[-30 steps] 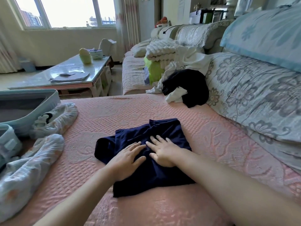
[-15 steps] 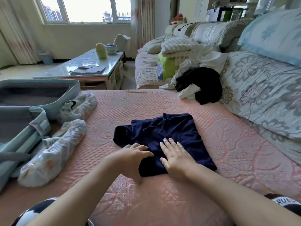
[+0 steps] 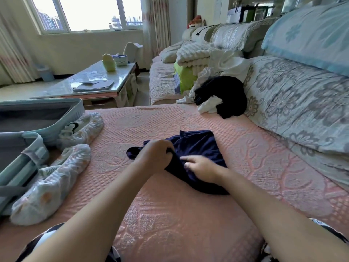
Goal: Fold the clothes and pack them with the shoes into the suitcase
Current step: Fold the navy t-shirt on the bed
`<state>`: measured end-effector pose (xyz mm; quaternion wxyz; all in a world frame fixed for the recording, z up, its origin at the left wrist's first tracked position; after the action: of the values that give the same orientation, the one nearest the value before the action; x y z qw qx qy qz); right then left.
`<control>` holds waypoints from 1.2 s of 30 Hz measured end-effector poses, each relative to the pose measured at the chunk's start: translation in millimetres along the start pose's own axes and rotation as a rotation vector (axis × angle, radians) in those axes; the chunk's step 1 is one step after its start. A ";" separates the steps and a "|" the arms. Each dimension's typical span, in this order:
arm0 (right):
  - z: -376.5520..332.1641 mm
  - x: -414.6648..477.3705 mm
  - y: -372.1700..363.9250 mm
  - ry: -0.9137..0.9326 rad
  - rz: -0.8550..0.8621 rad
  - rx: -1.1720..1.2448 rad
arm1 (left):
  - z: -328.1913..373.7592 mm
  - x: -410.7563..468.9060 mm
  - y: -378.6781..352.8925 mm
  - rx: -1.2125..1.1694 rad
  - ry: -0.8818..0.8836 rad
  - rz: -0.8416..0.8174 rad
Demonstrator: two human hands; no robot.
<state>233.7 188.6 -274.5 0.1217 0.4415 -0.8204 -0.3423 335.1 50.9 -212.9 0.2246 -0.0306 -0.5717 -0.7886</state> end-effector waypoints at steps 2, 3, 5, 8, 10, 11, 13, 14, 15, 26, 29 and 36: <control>10.5 0.2 31.6 -0.030 0.228 0.135 | 24.1 15.1 -7.8 -0.092 -0.072 0.031; 18.9 -0.6 46.7 -0.047 0.331 0.167 | 36.8 20.3 -14.2 -0.125 -0.140 0.027; 37.6 -4.3 71.8 -0.093 0.473 0.222 | 60.5 24.5 -35.1 -0.186 -0.268 -0.024; 57.8 -9.9 89.1 -0.124 0.496 0.234 | 90.5 16.9 -71.5 -0.207 -0.395 -0.215; 62.7 -11.4 86.0 -0.110 0.446 0.168 | 93.9 13.4 -90.4 -0.223 -0.424 -0.319; 62.1 -11.0 82.7 -0.101 0.416 0.123 | 89.9 14.3 -93.8 -0.267 -0.403 -0.315; 57.4 -8.6 75.7 -0.081 0.343 0.054 | 75.3 21.9 -86.9 -0.435 -0.296 -0.162; 54.3 -7.1 72.1 -0.079 0.297 0.032 | 64.7 26.8 -80.1 -0.507 -0.230 -0.065; 51.3 -5.4 68.9 -0.077 0.249 0.003 | 53.1 32.5 -71.8 -0.506 -0.173 0.017; 33.1 26.7 47.4 -0.029 0.268 -0.370 | -16.4 68.2 -61.4 0.314 -0.039 -0.109; 27.8 24.0 59.8 0.010 0.474 -0.265 | 0.2 89.2 -48.7 0.114 -0.040 0.086; 57.7 -5.1 95.6 -0.434 0.426 -0.235 | 53.5 87.2 -72.1 -0.231 -0.172 0.009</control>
<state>146.4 254.8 -252.5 0.0630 0.1597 -0.8560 -0.4876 217.6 89.7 -231.8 0.1732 -0.1262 -0.4942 -0.8425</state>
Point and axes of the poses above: each hand's wrist, its own x-axis towards the middle knuckle, its own y-axis out of the back of the hand, z = x × y, the point moved 3 cm from there along x, towards the middle knuckle, and after that the axes turned 4 degrees about z, right-handed, at the moved point
